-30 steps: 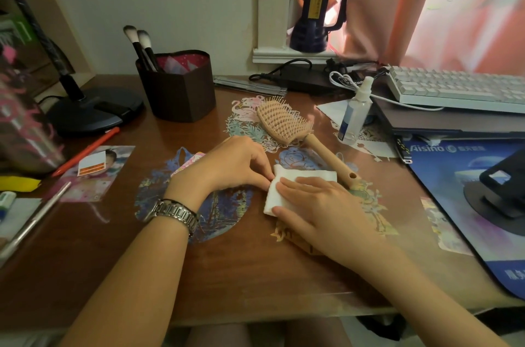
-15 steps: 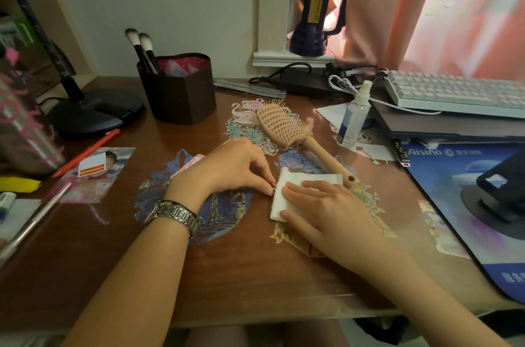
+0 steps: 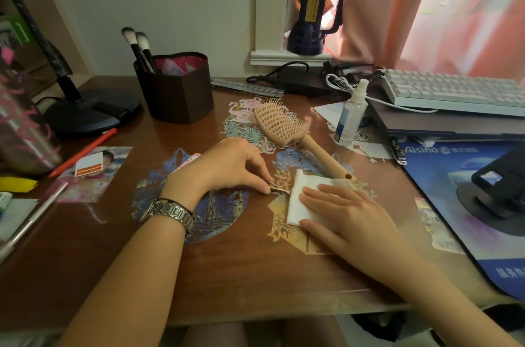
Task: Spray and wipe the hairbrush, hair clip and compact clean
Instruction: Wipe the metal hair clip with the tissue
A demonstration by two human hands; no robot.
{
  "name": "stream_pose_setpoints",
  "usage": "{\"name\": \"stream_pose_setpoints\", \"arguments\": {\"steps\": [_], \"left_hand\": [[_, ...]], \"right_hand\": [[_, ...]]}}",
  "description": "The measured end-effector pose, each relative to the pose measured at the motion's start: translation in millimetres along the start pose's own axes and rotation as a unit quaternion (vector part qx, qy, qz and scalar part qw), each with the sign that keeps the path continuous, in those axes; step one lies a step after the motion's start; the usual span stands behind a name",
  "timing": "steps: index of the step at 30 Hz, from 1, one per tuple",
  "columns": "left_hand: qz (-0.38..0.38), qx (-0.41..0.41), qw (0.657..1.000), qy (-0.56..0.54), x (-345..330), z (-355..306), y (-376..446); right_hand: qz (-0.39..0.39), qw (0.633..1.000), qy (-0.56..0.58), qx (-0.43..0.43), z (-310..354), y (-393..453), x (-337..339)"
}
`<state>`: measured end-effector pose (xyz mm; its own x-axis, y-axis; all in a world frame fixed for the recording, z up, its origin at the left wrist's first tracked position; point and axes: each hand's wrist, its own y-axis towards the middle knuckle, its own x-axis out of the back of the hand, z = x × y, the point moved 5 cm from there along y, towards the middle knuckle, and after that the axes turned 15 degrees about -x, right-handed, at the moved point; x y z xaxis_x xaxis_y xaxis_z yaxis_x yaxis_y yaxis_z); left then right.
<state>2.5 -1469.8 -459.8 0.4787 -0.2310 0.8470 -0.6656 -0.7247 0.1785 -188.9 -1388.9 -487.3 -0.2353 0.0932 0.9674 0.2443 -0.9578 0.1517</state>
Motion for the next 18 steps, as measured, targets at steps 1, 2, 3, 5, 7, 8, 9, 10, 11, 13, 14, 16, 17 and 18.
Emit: {"name": "stream_pose_setpoints", "arguments": {"steps": [1,2,3,5,7,8,9,10,11,13,14,16,17,18], "left_hand": [[0.002,0.001,1.0,-0.001,0,0,-1],[0.004,0.003,1.0,-0.001,0,0,-1],[0.007,0.007,1.0,0.0,0,0,-2],[0.012,0.009,1.0,0.008,-1,0,-2],[0.015,0.01,1.0,0.016,-1,-2,-1],[0.016,0.008,1.0,0.019,-2,-2,-1],[0.016,0.005,1.0,0.023,-3,-3,0],[0.017,0.0,1.0,0.027,-3,-4,0],[0.016,-0.005,0.999,0.03,-4,-4,1],[0.013,-0.018,0.999,0.037,-4,-2,2],[0.011,-0.026,0.999,0.045,-3,-1,2],[-0.001,-0.033,0.997,0.067,3,2,1],[-0.012,-0.03,0.997,0.077,7,4,-1],[-0.028,-0.021,0.996,0.084,12,7,-3]], "right_hand": [[0.001,1.0,0.002,-0.002,-2,-2,1],[0.004,1.0,0.001,-0.004,-3,-3,0],[0.006,1.0,-0.002,-0.004,-4,-3,0],[0.001,1.0,-0.002,-0.007,-2,-2,-1],[-0.012,1.0,0.009,-0.011,0,-2,-1],[-0.015,1.0,0.014,-0.012,1,-3,-1],[-0.017,1.0,0.018,-0.012,1,-3,-1],[-0.018,1.0,0.021,-0.011,1,-4,-1],[-0.021,0.999,0.022,-0.011,0,-4,-2],[-0.031,0.999,0.024,-0.011,0,-4,-2],[-0.038,0.999,0.026,-0.012,0,-4,-2],[-0.048,0.998,0.028,-0.014,0,-4,-2],[-0.052,0.998,0.029,-0.013,0,-5,-2],[-0.055,0.998,0.029,-0.013,0,-5,-2]]}}
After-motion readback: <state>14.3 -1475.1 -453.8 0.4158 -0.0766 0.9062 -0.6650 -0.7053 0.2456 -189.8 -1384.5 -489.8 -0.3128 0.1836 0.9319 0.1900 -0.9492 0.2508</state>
